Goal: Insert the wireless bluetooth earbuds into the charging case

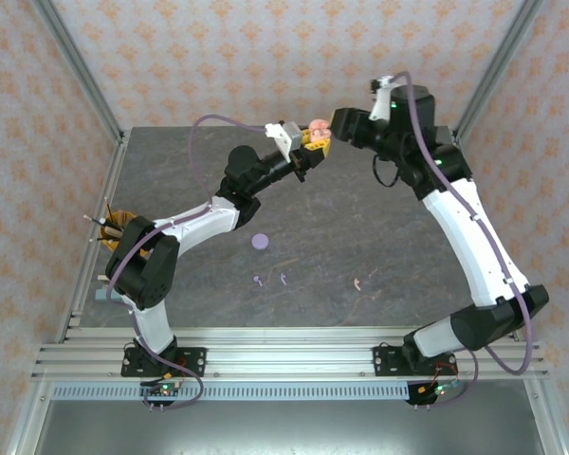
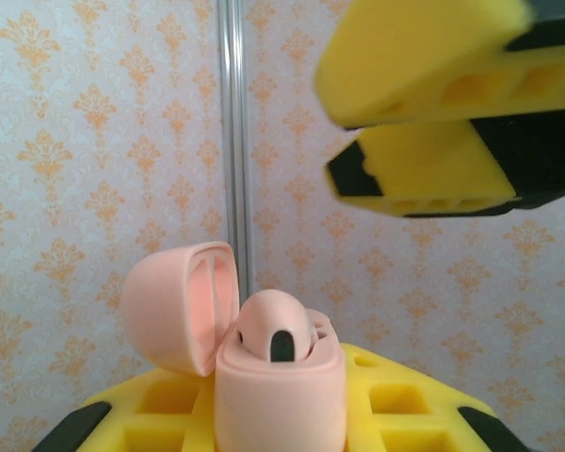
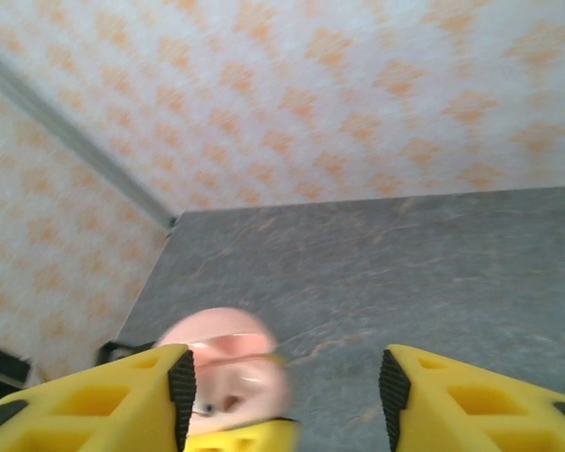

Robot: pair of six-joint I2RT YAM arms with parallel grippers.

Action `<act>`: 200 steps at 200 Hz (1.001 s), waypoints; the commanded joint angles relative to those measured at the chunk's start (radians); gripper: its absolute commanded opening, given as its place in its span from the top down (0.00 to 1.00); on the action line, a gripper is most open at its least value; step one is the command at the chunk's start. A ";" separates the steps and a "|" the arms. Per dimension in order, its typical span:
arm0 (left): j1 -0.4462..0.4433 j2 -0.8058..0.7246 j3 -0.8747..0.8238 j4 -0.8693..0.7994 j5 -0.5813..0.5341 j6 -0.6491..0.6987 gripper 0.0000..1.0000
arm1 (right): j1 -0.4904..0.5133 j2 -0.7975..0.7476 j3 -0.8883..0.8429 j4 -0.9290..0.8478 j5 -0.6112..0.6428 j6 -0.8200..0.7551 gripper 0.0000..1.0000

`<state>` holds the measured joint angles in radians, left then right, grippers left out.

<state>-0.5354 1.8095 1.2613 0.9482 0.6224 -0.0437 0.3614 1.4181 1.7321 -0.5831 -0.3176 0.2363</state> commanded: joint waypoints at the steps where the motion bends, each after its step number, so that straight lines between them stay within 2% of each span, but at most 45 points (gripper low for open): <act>1: 0.011 -0.059 -0.040 0.027 -0.015 0.010 1.00 | -0.045 -0.096 -0.048 -0.109 0.110 0.086 0.41; 22: 0.017 -0.096 -0.077 0.014 -0.020 0.016 1.00 | -0.058 -0.128 -0.154 -0.221 0.157 0.115 0.41; 41: 0.016 -0.133 -0.103 -0.020 -0.021 0.022 1.00 | -0.056 -0.144 -0.299 -0.272 0.149 0.162 0.42; 93: 0.017 -0.212 -0.162 -0.056 -0.020 0.009 1.00 | -0.014 -0.133 -0.694 -0.278 0.096 0.308 0.47; 145: 0.017 -0.252 -0.198 -0.081 -0.028 0.018 1.00 | 0.112 -0.054 -0.819 -0.275 0.138 0.375 0.49; 200: 0.014 -0.265 -0.194 -0.101 -0.023 0.021 1.00 | 0.149 0.031 -0.885 -0.216 0.128 0.346 0.51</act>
<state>-0.5228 1.5887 1.0702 0.8478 0.6117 -0.0429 0.5030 1.4246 0.8787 -0.8318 -0.2085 0.5835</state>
